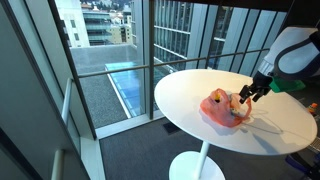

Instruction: Put the blue container in the plastic bag

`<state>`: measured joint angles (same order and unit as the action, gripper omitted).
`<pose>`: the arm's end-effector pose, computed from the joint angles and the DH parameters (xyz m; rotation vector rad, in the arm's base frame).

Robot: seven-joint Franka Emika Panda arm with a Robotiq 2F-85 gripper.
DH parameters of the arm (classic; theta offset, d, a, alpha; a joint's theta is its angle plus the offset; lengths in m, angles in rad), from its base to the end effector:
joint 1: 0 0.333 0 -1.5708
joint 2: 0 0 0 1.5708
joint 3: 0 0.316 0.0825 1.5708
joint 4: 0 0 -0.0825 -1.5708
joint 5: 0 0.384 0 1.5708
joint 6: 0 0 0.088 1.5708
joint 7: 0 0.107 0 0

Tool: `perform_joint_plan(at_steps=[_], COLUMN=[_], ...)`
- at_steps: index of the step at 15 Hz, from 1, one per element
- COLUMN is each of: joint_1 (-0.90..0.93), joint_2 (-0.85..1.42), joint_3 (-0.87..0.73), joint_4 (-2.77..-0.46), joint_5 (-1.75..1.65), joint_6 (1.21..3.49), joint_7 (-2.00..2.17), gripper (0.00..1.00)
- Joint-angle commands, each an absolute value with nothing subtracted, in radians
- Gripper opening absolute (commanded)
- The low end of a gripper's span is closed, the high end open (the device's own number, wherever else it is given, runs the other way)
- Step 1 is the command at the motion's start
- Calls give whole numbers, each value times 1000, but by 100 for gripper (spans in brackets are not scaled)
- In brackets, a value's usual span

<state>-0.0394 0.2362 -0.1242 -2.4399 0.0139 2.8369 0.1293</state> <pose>0.4973 -0.0843 0.2242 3.0703 -0.4641 0.2526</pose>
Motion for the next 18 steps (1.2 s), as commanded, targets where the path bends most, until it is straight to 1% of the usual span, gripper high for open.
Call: perform_joint_plan(at_steps=[1,3,7,8,11,13,18], joint_1=[-54,-56,-58,-59,-59,-60,-56], joint_2=[258,259,253,250,235,219,164], joint_3=[-116,-114,-113,-112,-114,-116,-124], joint_4=[-2419,-2420,-2423,-2425,-2432,-2439,-2451], joint_5=[18,22,25,26,26,25,14], joint_6=[2864,2870,2879,2880,2881,2881,2870], joint_7=[109,106,103,102,104,105,117], gripper=[54,36,5,2,0,3,2])
